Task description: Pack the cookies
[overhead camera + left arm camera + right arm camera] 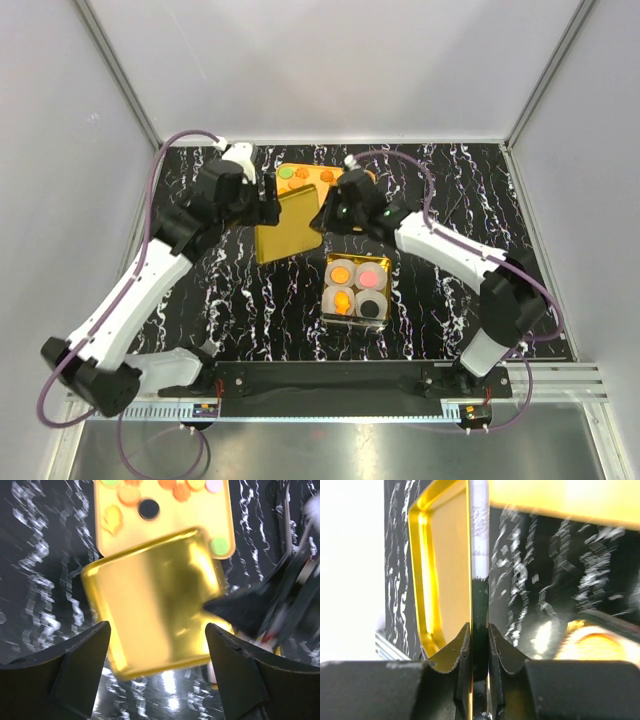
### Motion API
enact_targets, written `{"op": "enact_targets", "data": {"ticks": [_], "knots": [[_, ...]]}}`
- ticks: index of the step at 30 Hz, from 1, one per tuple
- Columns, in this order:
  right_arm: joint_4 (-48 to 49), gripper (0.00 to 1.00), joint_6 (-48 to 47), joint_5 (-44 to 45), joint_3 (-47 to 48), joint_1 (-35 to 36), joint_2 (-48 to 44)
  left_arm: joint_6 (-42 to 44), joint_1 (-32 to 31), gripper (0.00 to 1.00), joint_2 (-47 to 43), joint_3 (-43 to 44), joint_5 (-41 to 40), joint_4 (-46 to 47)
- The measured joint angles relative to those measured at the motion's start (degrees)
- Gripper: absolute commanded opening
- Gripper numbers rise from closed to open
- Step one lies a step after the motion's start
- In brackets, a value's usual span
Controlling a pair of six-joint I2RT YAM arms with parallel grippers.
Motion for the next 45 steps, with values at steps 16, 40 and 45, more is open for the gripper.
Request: {"op": "enact_targets", "data": {"ticks": [16,40,45], "knots": [[-29.4,0.04,-9.9,-9.4,29.5,-10.1,5.4,27.8,-29.1,0.93,-1.6,-5.8,-28.8,10.0],[-37.2,0.08,-11.1,-10.5,33.7,-10.4,6.2,42.5,-33.6,0.87,8.6,-10.7,-34.8,22.1],[-37.0,0.09,-11.1,-11.0,33.7,-10.4,6.2,45.9,-32.9,0.63,10.4,-12.4,-39.2,27.0]]}}
